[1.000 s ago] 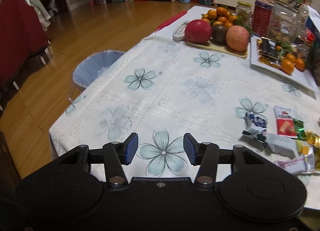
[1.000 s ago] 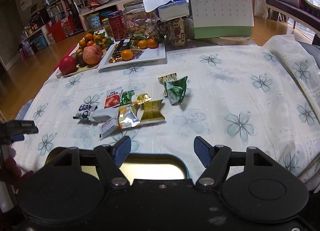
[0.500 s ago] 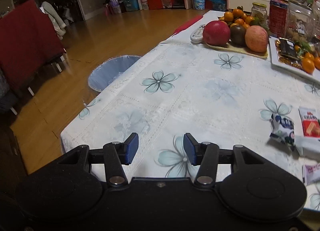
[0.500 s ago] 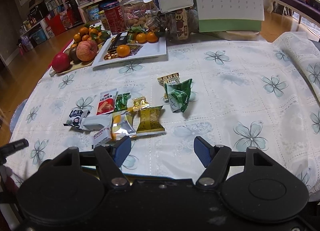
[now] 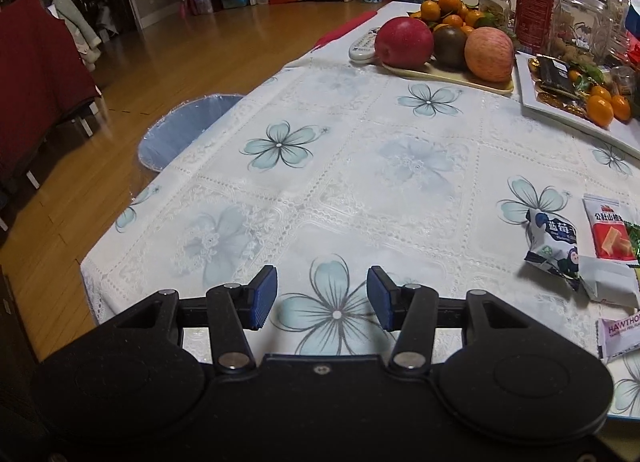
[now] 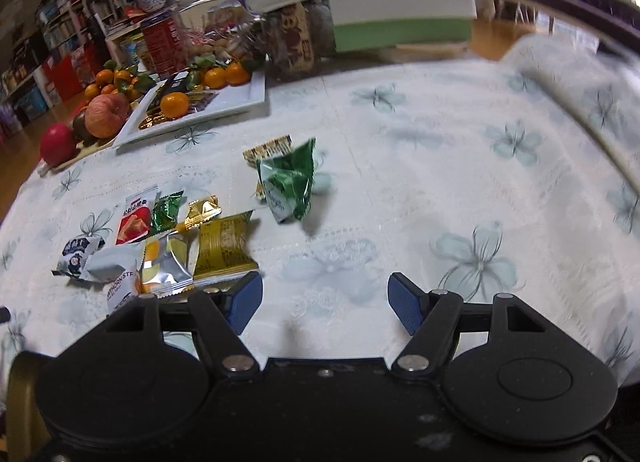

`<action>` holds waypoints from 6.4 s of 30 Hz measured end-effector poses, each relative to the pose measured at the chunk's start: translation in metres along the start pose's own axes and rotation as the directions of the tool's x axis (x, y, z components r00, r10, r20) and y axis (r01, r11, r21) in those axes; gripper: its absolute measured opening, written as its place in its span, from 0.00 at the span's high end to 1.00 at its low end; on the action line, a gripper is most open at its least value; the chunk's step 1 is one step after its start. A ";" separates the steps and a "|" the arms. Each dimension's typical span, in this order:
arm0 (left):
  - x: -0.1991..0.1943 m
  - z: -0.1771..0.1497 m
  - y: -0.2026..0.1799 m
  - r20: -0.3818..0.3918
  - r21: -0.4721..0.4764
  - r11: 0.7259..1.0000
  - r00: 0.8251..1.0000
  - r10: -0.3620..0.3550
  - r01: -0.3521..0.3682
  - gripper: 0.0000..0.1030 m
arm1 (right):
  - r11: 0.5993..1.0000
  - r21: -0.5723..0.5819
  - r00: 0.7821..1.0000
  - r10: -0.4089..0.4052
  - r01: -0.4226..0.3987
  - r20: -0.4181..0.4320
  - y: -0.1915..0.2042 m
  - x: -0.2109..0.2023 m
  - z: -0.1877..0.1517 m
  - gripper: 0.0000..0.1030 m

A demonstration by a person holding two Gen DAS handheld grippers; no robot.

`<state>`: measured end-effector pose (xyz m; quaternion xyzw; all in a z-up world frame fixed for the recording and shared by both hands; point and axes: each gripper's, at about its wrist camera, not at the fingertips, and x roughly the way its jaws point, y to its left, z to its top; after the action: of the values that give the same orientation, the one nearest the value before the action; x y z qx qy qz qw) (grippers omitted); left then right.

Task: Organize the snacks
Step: 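Move both tools toward the snack pile, lowering open fingers, then grasp the blue-white blueberry packet with left tool while right tool grasps yellow-green packet, then carry both held packets over the gold tray and lower them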

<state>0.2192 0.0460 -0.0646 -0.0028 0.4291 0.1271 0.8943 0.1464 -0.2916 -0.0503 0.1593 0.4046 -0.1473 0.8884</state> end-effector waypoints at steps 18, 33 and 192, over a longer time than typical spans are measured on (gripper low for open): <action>-0.012 -0.020 -0.012 -0.043 0.065 0.997 0.998 -0.036 0.038 0.45 | 0.997 -0.079 1.000 -0.024 0.025 0.013 -0.002 -0.002 -0.014 0.30; -0.046 0.015 -0.012 0.029 0.047 0.999 1.000 -0.002 0.001 0.45 | 0.985 -0.169 0.996 -0.024 0.038 0.087 0.015 -0.031 0.017 0.30; -0.135 -0.125 0.015 -0.360 -0.066 0.902 0.833 -0.421 0.427 0.61 | 0.967 0.114 0.960 0.244 -0.230 -0.138 -0.014 -0.153 -0.158 0.66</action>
<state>0.0384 0.0159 -0.0382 -0.1135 0.5775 -0.0806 0.8044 -0.0612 -0.2205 -0.0337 0.2605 0.4409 -0.0468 0.8576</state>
